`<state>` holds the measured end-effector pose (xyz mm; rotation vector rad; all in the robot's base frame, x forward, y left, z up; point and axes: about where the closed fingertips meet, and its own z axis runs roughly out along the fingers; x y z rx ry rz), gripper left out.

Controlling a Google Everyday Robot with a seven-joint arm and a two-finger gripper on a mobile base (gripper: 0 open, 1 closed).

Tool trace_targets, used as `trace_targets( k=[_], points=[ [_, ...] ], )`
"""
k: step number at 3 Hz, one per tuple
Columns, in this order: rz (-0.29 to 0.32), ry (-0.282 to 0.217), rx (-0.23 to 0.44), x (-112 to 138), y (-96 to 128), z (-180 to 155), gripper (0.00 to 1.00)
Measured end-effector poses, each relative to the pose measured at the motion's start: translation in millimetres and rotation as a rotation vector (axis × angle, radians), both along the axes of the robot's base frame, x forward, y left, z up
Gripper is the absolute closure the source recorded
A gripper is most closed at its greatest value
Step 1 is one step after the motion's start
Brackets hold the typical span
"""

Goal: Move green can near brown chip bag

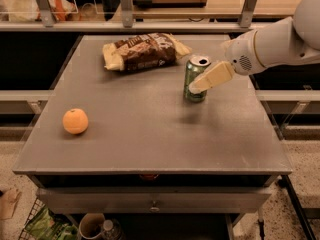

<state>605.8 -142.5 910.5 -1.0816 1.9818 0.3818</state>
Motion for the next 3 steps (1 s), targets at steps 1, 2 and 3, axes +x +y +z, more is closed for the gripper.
trace_targets(
  k=[1,2,3],
  points=[
    [0.001,-0.008,0.012,7.4,1.6,-6.4,0.18],
    [0.004,-0.011,0.025,12.3,2.4,-10.6,0.41],
    [-0.007,-0.01,0.022,16.1,2.6,-13.8,0.64]
  ],
)
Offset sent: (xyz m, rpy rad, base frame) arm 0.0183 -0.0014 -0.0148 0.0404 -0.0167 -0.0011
